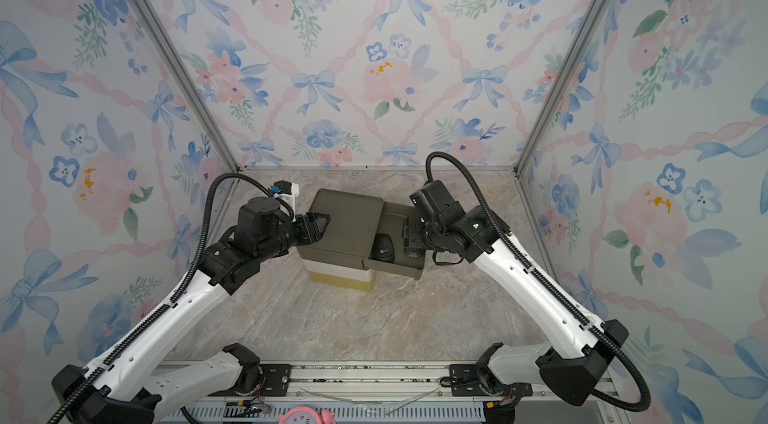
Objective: Take the mice out of the drawer
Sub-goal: Pick up the mouse from the drawer.
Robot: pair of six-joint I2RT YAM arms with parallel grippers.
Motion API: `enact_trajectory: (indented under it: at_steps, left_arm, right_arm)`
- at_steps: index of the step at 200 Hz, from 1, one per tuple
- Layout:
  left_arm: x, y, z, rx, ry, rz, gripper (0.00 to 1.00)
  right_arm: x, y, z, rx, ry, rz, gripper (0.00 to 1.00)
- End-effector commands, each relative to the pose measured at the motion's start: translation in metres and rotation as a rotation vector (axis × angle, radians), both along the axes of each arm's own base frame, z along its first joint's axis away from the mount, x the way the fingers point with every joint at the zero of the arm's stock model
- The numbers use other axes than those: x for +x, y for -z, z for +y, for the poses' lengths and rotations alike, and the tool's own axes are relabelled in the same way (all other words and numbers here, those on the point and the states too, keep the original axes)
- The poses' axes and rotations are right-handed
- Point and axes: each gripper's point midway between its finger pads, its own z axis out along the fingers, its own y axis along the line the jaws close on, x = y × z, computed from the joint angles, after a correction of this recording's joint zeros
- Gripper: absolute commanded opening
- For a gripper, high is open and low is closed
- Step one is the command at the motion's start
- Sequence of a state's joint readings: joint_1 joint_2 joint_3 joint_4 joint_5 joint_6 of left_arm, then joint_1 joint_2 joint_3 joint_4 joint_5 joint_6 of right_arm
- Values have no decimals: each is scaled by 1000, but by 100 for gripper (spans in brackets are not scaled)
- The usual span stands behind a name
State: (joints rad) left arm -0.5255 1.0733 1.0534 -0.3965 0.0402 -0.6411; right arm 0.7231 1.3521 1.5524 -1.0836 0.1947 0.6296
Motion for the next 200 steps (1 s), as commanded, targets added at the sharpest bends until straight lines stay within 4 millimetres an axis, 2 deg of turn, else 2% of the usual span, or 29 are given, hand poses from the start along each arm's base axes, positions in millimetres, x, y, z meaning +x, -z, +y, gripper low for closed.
enact_trajectory:
  at_steps: [1, 34, 95, 122, 134, 141, 159, 187, 200]
  left_arm:
    - [1, 3, -12, 2, 6, 26, 59]
    - [7, 29, -22, 46, 4, 84, 55]
    - [15, 64, -22, 115, -25, 146, 52]
    - [15, 74, -16, 134, -60, 160, 51]
    - [14, 77, -14, 137, -67, 167, 51]
    - [13, 78, -15, 136, -65, 170, 50]
    - [12, 81, -14, 138, -67, 177, 50]
    - [12, 81, -14, 141, -68, 174, 50]
    - [13, 79, -14, 141, -70, 170, 50]
  right_arm:
    - [6, 10, -21, -163, 129, 9, 68]
    - [21, 31, -5, -168, 170, 42, 65]
    - [38, 57, -5, -223, 268, 66, 63]
    - [41, 74, -7, -233, 306, 96, 63]
    - [42, 72, -7, -231, 314, 96, 63]
    - [45, 83, -3, -248, 308, 115, 63]
    - [49, 89, 15, -206, 271, 141, 63]
    - [54, 83, 46, -152, 196, 130, 63]
    - [55, 78, 49, -165, 183, 125, 63]
